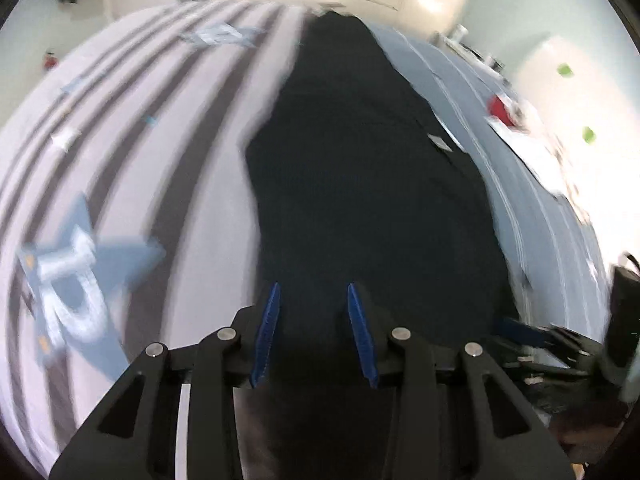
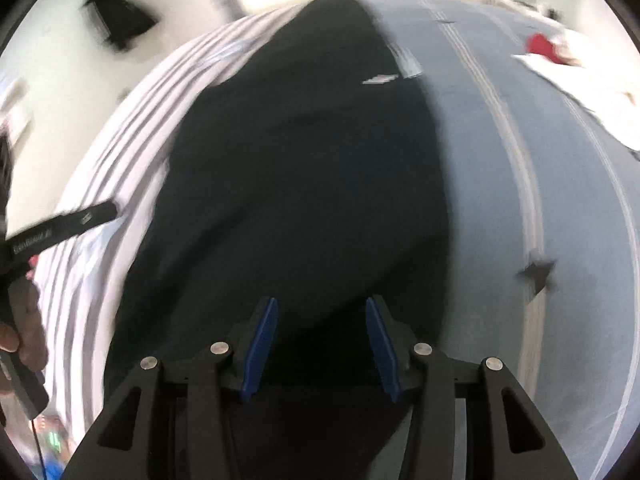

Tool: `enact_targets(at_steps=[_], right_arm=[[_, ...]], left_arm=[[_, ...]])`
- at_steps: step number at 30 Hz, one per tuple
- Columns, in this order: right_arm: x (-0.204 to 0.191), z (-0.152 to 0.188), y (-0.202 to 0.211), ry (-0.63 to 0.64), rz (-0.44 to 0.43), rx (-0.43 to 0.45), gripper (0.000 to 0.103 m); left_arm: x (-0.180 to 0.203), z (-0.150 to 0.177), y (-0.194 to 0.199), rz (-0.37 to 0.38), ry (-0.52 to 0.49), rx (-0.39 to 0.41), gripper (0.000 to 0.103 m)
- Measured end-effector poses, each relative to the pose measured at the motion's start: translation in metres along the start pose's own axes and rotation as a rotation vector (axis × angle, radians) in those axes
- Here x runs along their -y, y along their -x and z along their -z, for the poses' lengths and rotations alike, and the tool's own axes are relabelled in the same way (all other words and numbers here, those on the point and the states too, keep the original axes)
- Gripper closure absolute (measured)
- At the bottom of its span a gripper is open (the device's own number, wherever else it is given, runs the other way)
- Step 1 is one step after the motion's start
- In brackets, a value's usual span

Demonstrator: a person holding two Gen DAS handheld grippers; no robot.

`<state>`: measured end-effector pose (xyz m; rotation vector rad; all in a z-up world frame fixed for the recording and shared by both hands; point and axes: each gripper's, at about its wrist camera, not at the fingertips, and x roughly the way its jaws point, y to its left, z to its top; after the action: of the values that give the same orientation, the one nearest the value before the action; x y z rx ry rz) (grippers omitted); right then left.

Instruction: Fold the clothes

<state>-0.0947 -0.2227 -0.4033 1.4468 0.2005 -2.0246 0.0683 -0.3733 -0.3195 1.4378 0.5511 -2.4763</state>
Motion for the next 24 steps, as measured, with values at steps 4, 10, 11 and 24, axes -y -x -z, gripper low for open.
enact_targets(at_steps=[4,10,11,24], right_arm=[[-0.013,0.035,-0.022,0.039,0.027,-0.075,0.060],[0.007,0.067,0.018,-0.032,0.024,-0.024,0.060],[0.009,0.076,0.029,-0.045,0.031,-0.014,0.060],[0.060,0.163,0.056,-0.396,-0.106,-0.052,0.055]], left_arm=[[-0.007,0.050,-0.029,-0.168,-0.066,-0.101,0.070],[-0.042,0.079,0.011,-0.169,0.106,-0.046,0.070],[-0.037,0.082,0.019,-0.137,0.108,-0.040,0.070],[-0.018,0.156,0.042,-0.012,0.174,-0.090,0.048]])
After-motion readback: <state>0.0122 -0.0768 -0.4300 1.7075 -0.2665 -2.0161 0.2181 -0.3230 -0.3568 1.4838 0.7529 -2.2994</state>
